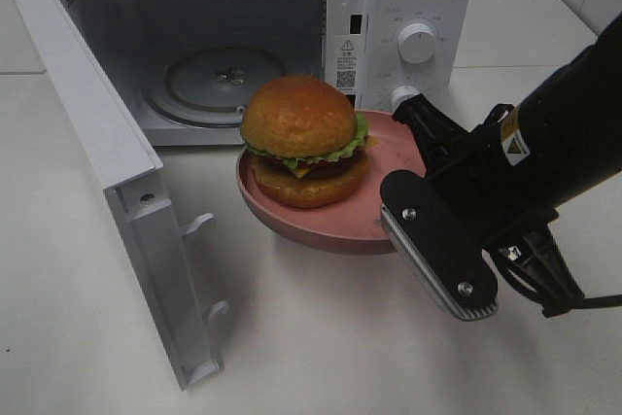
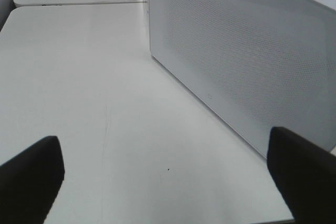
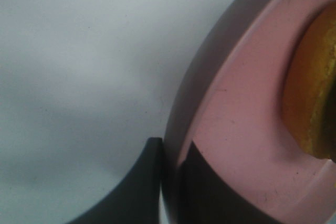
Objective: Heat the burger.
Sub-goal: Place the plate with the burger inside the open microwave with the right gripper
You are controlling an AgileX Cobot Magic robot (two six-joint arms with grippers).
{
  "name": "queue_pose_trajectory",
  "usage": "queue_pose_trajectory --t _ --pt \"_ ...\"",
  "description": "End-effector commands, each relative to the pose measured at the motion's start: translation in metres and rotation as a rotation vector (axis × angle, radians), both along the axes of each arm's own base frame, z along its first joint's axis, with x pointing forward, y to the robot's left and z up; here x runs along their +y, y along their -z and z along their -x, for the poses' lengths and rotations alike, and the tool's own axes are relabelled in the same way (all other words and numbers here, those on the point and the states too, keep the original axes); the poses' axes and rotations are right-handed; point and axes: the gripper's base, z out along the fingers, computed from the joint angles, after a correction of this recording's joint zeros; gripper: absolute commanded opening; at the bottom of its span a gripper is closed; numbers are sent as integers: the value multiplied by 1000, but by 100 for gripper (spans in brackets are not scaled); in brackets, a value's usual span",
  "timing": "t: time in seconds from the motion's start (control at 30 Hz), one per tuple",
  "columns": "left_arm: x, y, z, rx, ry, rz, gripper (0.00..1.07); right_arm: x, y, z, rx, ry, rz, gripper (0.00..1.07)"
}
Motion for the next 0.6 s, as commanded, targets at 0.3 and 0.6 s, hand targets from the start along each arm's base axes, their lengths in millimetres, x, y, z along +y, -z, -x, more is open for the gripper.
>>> queue_pose_trajectory --t 0.3,0.6 --pt "-1 0 3 -18 2 6 100 3 -15 -10 -101 -13 -79 0" --pt "-1 0 3 -18 2 6 100 9 -13 -16 -143 -21 -119 0"
